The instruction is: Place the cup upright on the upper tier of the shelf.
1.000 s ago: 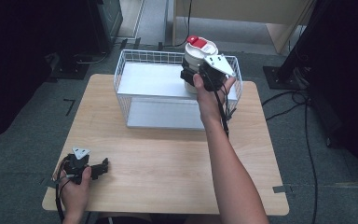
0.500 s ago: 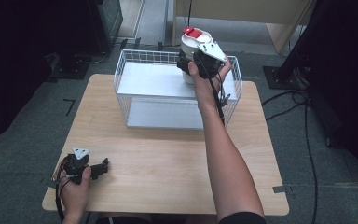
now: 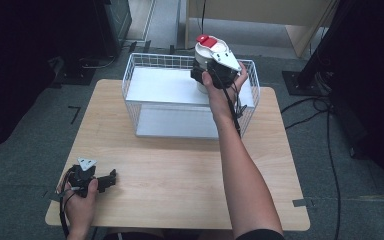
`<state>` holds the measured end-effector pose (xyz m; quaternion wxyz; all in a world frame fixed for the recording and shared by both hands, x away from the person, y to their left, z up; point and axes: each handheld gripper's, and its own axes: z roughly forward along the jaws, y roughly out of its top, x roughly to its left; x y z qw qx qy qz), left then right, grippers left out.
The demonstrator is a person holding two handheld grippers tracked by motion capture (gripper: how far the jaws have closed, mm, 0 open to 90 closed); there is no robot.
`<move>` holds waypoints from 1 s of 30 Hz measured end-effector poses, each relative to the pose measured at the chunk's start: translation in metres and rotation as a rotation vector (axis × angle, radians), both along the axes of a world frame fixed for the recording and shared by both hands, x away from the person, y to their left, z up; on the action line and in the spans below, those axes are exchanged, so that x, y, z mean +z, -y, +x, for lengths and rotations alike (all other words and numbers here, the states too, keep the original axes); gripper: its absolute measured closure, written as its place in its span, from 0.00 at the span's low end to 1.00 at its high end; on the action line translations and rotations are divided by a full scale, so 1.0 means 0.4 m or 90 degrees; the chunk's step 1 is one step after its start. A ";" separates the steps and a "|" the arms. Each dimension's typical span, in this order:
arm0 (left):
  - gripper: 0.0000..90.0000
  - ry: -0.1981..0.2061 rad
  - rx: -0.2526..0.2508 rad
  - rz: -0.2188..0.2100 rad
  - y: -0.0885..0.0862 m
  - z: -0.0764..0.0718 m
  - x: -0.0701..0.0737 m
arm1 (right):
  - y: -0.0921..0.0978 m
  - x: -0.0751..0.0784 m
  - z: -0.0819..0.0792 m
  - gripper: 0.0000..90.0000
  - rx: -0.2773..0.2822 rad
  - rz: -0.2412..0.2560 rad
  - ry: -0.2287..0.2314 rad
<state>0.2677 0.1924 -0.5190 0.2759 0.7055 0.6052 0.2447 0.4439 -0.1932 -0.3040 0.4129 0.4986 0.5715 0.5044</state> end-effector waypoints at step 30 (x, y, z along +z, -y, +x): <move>0.00 -0.001 -0.001 0.000 0.000 0.000 0.000 | 0.071 -0.072 -0.090 0.00 0.081 -0.017 -0.054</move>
